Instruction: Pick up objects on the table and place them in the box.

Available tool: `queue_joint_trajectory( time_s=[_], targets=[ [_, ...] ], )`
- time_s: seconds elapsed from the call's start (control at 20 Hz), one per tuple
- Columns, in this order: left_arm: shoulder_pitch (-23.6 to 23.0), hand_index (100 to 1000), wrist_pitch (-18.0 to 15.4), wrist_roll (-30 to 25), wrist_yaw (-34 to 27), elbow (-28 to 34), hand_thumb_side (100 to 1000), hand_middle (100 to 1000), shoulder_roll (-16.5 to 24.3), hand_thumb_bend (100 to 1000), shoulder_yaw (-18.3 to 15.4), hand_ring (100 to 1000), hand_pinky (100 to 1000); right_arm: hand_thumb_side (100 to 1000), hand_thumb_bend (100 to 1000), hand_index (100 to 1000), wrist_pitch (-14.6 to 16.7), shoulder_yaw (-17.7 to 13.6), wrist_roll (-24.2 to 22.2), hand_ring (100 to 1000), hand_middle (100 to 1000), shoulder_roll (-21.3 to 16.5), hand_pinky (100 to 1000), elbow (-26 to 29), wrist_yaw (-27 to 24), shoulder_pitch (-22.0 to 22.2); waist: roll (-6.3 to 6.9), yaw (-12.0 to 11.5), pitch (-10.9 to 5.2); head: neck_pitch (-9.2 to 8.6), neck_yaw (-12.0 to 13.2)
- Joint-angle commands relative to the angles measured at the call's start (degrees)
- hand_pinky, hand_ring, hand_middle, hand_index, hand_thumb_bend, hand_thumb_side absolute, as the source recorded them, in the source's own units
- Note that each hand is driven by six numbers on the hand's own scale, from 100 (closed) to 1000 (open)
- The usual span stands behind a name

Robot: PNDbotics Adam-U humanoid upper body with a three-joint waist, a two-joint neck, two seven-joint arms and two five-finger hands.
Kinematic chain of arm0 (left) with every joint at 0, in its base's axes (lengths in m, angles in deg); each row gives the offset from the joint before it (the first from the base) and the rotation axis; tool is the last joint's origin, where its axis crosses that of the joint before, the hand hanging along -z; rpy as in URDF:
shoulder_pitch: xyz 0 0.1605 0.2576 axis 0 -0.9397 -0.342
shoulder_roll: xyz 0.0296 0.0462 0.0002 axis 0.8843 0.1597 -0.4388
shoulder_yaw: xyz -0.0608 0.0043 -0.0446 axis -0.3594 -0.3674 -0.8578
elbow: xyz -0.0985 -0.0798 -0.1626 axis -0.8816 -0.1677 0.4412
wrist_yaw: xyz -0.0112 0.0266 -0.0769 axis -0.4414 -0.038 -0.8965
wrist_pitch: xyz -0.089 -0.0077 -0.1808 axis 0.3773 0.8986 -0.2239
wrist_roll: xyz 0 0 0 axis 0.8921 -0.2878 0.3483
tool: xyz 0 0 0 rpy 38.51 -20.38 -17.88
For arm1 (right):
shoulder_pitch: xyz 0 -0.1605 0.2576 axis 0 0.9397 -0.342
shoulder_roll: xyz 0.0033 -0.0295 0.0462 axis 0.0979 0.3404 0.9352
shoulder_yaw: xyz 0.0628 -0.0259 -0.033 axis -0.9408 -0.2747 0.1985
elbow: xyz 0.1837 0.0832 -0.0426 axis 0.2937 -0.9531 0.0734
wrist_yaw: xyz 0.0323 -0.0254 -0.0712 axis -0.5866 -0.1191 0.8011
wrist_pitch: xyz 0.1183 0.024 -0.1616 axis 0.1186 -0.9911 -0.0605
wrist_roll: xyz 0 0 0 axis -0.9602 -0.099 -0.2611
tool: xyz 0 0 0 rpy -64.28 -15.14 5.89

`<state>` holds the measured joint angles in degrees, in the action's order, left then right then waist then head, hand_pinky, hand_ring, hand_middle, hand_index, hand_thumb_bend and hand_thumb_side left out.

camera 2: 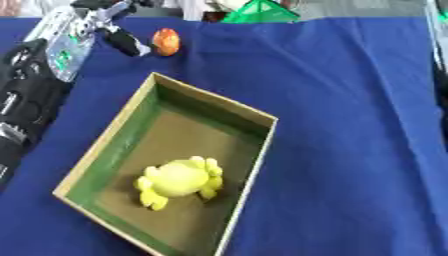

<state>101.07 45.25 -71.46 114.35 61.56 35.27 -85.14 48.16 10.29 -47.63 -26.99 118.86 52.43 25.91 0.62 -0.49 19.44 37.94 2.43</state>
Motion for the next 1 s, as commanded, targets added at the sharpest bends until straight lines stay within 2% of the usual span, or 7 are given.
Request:
queue_joint_trajectory(
  time_s=[0.05,0.25,0.6,1.0],
  targets=[
    [1.8,915,1.5,0.6,1.2,0.2,100,872,0.6,346,-1.0,858,809,556,339,849,-0.3,-0.7,0.2,769,785,-1.5,756,1.4,-0.7,-1.4,-0.05,0.2,-1.01,-1.25,0.7],
    [1.8,917,2.9,1.5,1.5,-0.3,100,871,0.8,342,-1.6,859,808,555,324,849,-0.6,-0.9,0.3,768,783,-1.7,756,1.6,-0.9,-1.4,-0.04,0.4,-0.49,-1.88,1.3],
    [2.1,915,4.1,2.8,1.4,-0.7,100,878,1.0,242,-2.1,860,799,563,327,850,-0.9,-1.1,0.2,765,781,-1.8,755,1.9,-1.3,-1.4,0.04,0.6,0.28,-2.55,1.8],
    [2.8,917,4.6,3.6,1.0,-1.0,100,879,1.5,250,-2.4,863,795,568,313,851,-1.5,-1.5,0.3,761,778,-2.0,752,2.2,-1.9,-1.3,0.12,1.1,1.42,-3.64,2.6]
  ],
)
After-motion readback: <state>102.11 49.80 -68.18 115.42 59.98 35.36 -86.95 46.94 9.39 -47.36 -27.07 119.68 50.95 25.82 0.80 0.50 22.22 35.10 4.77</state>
